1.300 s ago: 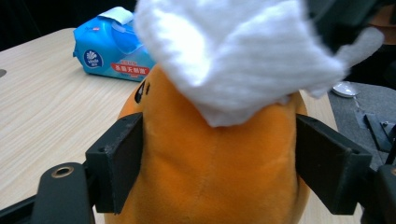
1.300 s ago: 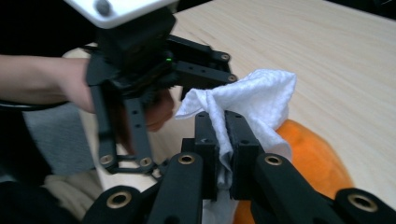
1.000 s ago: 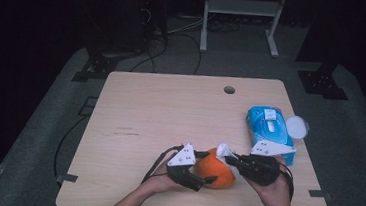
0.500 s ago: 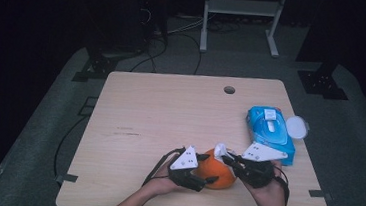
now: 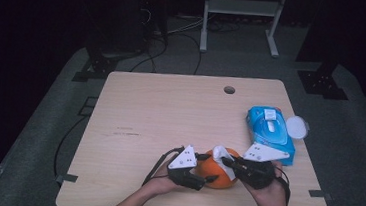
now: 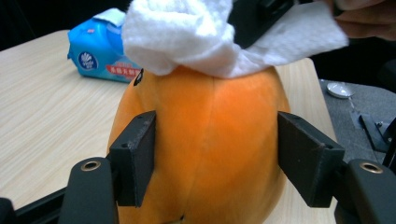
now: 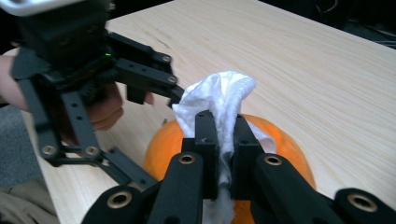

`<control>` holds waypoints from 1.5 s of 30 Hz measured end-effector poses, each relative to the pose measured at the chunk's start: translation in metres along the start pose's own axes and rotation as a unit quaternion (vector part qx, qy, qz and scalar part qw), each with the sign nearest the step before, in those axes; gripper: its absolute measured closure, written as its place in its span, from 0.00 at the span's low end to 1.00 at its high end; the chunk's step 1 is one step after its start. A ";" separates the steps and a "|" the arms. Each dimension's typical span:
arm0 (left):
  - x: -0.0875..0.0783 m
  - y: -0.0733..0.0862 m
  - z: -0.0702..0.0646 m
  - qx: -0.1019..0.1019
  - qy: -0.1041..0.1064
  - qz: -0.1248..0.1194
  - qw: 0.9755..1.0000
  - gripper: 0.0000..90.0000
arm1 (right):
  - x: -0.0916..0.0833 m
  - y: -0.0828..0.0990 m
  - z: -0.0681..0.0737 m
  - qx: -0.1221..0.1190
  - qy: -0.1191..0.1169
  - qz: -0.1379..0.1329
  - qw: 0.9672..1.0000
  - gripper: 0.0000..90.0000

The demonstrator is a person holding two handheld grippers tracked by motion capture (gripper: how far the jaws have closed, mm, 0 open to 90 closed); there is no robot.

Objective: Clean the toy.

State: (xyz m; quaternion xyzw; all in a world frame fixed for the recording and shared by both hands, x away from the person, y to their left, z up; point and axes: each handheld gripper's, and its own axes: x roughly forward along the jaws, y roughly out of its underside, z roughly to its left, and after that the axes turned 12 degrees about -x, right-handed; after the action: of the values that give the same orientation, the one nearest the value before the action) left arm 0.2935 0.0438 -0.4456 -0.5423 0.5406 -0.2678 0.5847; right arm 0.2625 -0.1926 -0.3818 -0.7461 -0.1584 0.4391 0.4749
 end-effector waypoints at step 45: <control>-0.026 -0.023 0.012 -0.023 -0.019 0.054 0.998 0.42 | 0.005 0.007 -0.007 0.050 -0.035 -0.022 0.998 0.93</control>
State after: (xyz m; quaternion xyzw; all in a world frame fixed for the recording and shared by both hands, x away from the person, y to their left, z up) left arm 0.3039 0.0651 -0.4179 -0.5304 0.5642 -0.2130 0.5959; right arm 0.2692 -0.1967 -0.3888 -0.7019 -0.1691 0.4615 0.5155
